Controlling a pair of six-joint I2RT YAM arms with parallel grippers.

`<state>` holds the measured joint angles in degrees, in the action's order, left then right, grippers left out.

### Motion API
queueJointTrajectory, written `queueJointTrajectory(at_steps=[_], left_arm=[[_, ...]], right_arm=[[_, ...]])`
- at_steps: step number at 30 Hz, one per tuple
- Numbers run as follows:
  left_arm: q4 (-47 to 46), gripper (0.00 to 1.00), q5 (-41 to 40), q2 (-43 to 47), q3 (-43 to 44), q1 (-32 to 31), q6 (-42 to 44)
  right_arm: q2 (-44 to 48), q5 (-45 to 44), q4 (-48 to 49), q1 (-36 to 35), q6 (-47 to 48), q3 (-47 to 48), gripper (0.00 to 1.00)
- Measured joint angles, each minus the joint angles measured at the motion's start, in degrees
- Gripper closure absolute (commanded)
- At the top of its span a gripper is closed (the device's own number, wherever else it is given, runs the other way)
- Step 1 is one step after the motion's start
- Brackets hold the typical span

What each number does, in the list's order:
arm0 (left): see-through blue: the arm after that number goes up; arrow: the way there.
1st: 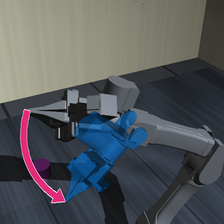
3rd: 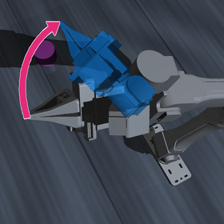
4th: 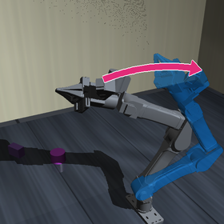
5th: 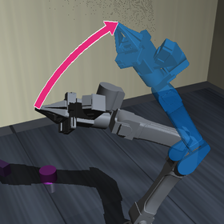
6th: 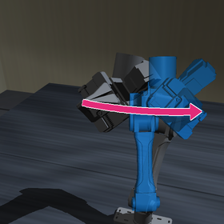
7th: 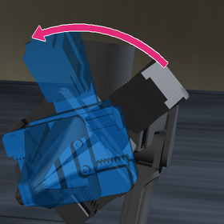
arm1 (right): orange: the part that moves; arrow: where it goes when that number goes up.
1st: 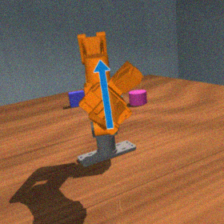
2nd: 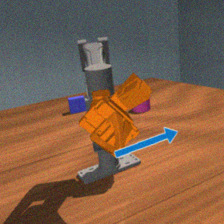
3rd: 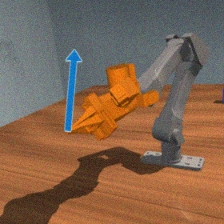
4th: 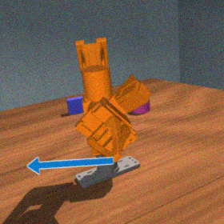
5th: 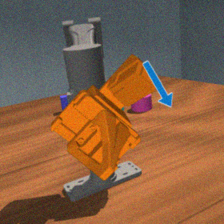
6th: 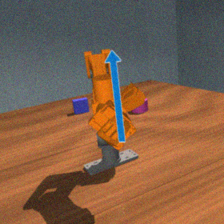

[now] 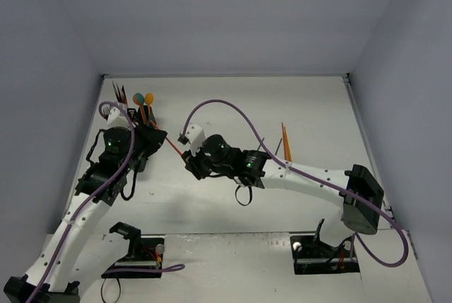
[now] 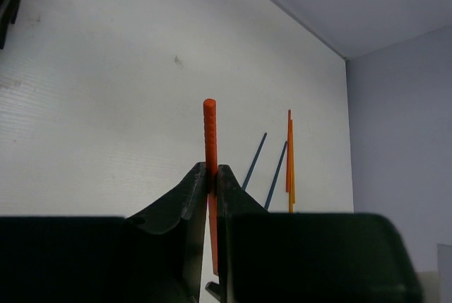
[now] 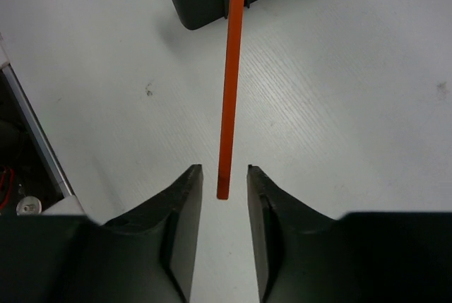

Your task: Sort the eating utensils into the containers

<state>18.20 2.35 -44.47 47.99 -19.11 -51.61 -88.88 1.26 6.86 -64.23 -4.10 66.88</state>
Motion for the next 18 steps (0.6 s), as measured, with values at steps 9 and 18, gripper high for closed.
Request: queueJointTrajectory(at_steps=[9,18], left_arm=[[-1.11,1.0,-6.52,0.97,0.0,0.0,4.73],[-6.17,1.0,-25.94,6.93,-5.37,0.38,24.28]], right_arm=[[2.01,-2.24,-0.14,0.0,-0.34,-2.14,0.4],[8.02,-5.23,0.25,2.23,-0.88,-7.65,0.41]])
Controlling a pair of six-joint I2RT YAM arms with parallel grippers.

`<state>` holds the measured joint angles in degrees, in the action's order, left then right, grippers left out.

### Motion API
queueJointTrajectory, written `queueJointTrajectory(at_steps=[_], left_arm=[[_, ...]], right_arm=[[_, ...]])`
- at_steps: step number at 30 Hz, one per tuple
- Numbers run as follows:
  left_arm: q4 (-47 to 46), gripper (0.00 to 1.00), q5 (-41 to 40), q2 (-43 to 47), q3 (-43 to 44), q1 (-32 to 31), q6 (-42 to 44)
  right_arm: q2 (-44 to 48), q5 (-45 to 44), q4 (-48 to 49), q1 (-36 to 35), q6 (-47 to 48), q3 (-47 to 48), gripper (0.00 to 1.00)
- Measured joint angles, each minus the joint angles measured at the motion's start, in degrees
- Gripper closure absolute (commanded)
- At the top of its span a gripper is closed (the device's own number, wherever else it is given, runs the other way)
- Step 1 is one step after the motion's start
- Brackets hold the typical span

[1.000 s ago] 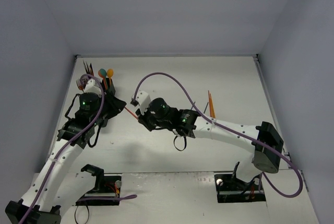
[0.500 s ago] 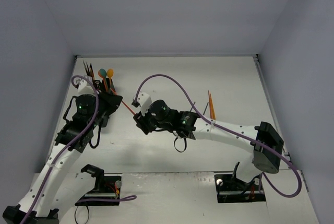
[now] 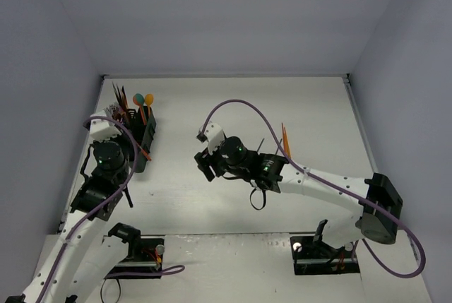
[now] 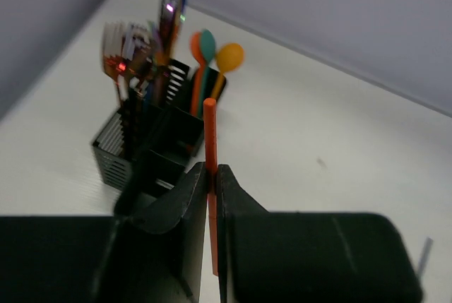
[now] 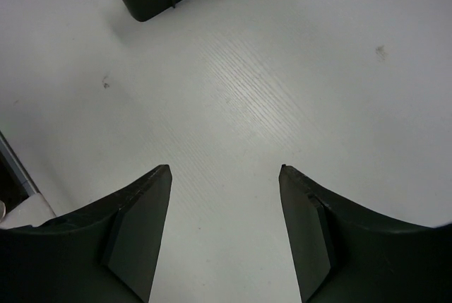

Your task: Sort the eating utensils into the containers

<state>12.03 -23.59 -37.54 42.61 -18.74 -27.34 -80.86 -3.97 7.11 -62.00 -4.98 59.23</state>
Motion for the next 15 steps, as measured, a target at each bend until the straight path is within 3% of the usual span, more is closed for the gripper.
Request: queueJointTrajectory(at_steps=[7,15], left_arm=[[-9.44,1.0,-8.53,-4.23,-1.22,4.79,7.66],[-17.38,1.0,-9.35,-14.5,-1.32,11.76,9.02]], right_arm=[[2.93,-0.48,-0.11,4.03,-1.53,-4.34,0.41],[6.62,-0.86,-0.01,6.86,-3.1,-7.84,0.41]])
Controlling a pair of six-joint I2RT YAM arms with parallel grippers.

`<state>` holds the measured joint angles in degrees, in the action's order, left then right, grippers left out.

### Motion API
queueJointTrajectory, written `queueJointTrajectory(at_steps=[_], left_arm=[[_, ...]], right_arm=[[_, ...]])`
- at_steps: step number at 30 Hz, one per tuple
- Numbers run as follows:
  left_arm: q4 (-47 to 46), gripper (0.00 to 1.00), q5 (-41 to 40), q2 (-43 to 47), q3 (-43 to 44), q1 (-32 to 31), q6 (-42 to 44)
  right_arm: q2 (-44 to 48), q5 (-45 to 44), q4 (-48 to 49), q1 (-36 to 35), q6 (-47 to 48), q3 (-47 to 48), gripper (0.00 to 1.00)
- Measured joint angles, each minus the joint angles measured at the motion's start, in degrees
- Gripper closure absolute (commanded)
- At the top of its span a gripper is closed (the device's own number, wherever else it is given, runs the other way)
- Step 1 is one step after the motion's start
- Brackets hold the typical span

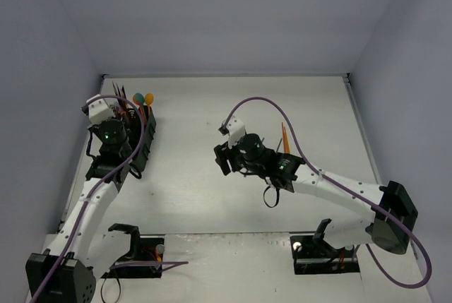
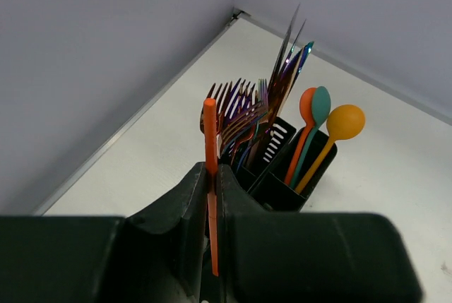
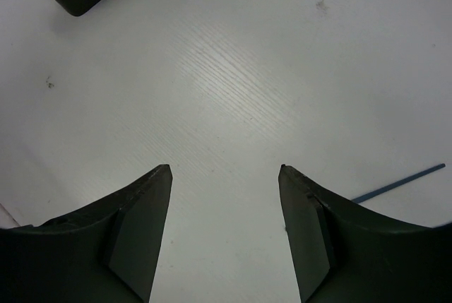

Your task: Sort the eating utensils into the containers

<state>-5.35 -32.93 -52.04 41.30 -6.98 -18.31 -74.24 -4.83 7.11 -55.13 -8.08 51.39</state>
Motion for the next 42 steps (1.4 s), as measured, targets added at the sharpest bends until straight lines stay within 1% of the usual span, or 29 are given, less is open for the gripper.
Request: queueJointTrajectory(at_steps=[4,5,6,10,12,13,18,20,22,25,29,33,38,42], left_arm=[[-2.63,1.0,0.76,-4.12,-0.98,1.55,-0.98],[-2.93,0.99,1.07,-4.69,-1.63,1.79,-1.4],[-3.03,0.94,1.35,-4.98,-2.24,1.89,-1.84],[-3.32,0.82,2.05,-4.68,-4.2,1.9,-3.58],[-3.39,0.69,2.06,-3.78,-4.83,1.9,-4.25],[-3.43,0.65,2.08,-3.29,-5.01,1.9,-4.49],[-2.63,0.51,3.21,0.35,-4.95,1.9,-4.98],[-0.09,0.45,4.0,2.47,-4.18,1.9,-5.16],[4.37,0.39,5.26,4.51,-2.01,1.9,-5.44],[10.82,0.33,7.87,7.28,2.36,1.9,-5.82],[19.61,0.32,13.57,10.79,8.24,1.9,-5.87],[27.63,0.32,22.86,12.5,11.69,1.9,-5.92],[32.97,0.31,34.73,12.5,12.53,1.9,-7.72],[34.99,0.31,41.84,11.25,12.48,1.86,-9.74]], right_arm=[[1.65,-1.38,0.01,1.53,-1.56,-1.56,0.41],[1.94,-1.89,0.01,1.87,-1.99,-1.94,0.41],[2.15,-2.42,0.0,2.13,-2.39,-2.3,0.41],[2.41,-5.1,-0.06,3.0,-3.89,-3.46,0.42],[2.4,-6.27,-0.05,3.38,-5.1,-3.81,0.43],[2.38,-6.86,-0.07,3.54,-5.76,-3.91,0.43],[0.45,-11.44,-0.79,4.7,-11.44,-3.71,0.46],[-2.07,-13.09,-2.17,5.34,-14.47,-3.09,0.47],[-5.3,-14.82,-4.39,6.19,-17.96,-2.15,0.48],[-9.53,-16.36,-6.69,7.36,-22.47,-1.21,0.52],[-13.46,-17.01,-8.86,9.42,-27.29,-1.2,0.56],[-16.6,-16.92,-9.34,11.81,-30.36,-1.18,0.59],[-20.24,-16.64,-9.55,13.19,-32.68,-0.95,0.65],[-22.8,-16.42,-9.45,13.49,-34.01,-0.49,0.71]])
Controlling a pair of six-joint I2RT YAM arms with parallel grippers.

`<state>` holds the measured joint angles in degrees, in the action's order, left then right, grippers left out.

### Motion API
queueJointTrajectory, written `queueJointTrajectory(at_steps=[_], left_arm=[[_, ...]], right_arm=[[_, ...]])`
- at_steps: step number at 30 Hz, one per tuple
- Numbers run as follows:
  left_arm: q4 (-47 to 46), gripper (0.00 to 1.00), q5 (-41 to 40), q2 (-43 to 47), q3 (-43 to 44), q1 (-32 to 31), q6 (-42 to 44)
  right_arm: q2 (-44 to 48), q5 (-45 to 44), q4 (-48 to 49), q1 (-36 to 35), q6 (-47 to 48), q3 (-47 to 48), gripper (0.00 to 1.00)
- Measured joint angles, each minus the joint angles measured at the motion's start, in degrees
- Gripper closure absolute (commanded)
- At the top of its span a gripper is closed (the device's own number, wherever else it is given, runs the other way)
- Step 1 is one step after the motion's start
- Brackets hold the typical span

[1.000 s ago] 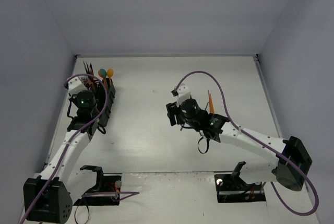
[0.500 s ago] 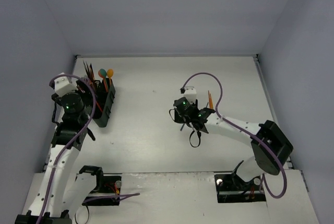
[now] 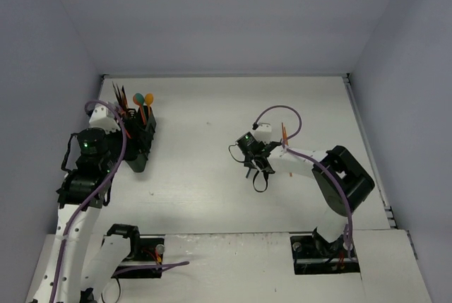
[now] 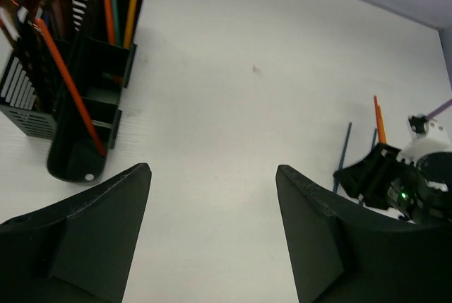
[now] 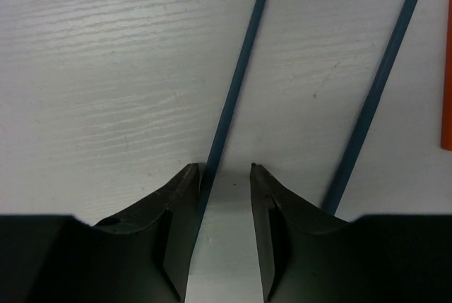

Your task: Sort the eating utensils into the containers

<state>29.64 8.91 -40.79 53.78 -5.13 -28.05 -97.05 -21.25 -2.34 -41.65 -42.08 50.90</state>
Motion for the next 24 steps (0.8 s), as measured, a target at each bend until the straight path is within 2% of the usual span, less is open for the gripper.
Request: queueJointTrajectory(at_steps=[3,5,7,14,19,24], left_arm=[[0.82,0.31,3.46,-0.97,0.0,-0.09,-1.1],[1.06,0.31,4.96,-1.42,0.0,-0.19,-1.68],[1.08,0.31,6.22,-1.67,0.0,-0.55,-2.44],[1.0,0.31,8.59,-2.95,0.0,-3.95,-4.97],[-0.19,0.3,8.73,-4.91,0.0,-9.82,-6.95],[-2.56,0.3,7.97,-6.94,0.0,-14.66,-9.59]], right_arm=[[-1.38,-0.1,0.24,0.0,-0.19,0.94,0.82],[-2.14,-0.13,0.51,0.0,-0.12,1.71,0.97],[-2.77,0.04,0.87,0.0,0.03,2.32,1.0],[-3.21,2.56,1.31,-1.88,4.52,3.45,1.0],[-0.21,4.19,3.3,-10.92,12.79,4.5,1.0],[8.98,8.18,8.58,-19.33,20.79,4.74,1.0]])
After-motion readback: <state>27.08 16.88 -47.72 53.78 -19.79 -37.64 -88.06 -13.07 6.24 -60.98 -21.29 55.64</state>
